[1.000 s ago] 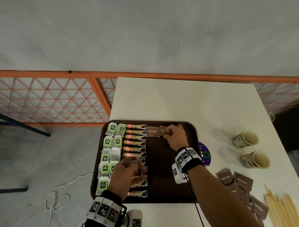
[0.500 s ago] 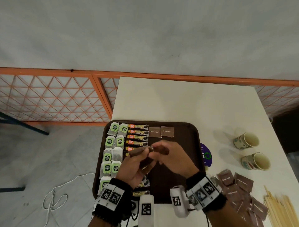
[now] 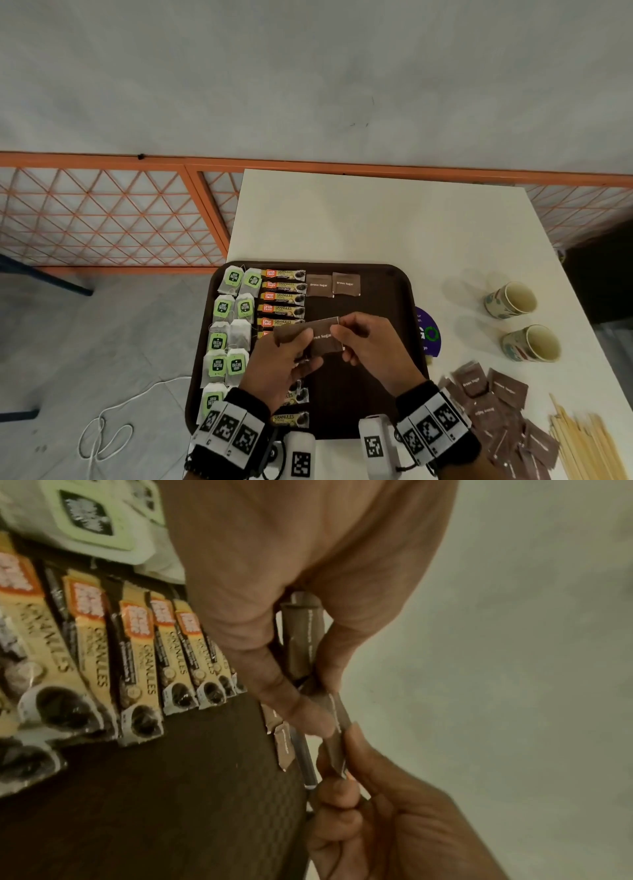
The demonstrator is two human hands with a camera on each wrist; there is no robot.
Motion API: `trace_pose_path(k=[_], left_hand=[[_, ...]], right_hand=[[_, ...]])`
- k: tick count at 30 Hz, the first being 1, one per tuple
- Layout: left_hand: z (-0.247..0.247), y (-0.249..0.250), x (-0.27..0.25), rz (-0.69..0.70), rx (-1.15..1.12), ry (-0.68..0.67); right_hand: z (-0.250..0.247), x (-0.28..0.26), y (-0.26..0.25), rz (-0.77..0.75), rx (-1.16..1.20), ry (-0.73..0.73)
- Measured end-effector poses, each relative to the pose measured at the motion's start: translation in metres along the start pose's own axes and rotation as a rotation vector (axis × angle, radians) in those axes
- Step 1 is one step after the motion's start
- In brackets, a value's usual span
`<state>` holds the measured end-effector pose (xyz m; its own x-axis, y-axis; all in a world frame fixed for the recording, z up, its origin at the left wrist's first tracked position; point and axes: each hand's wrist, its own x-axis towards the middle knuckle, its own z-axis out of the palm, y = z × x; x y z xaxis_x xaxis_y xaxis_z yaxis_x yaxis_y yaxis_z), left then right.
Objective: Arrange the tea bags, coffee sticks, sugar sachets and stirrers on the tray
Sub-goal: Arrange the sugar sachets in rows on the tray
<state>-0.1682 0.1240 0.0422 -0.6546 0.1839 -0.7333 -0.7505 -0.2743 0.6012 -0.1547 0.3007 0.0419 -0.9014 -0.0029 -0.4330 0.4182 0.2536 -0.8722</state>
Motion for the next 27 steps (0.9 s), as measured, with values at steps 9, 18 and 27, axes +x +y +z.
trace_pose_path(k=[9, 18, 27], left_hand=[[-0.025, -0.001, -0.005, 0.035, 0.078, 0.235], [-0.037, 0.01, -0.005, 0.01, 0.084, 0.321], [-0.002, 0.015, 0.001, 0.125, 0.223, 0.111]], right_hand=[[0.007, 0.076, 0.031, 0.236, 0.028, 0.23], [0.022, 0.108, 0.041, 0.344, -0.268, 0.341], [0.01, 0.018, -0.021, 0.063, -0.036, -0.046]])
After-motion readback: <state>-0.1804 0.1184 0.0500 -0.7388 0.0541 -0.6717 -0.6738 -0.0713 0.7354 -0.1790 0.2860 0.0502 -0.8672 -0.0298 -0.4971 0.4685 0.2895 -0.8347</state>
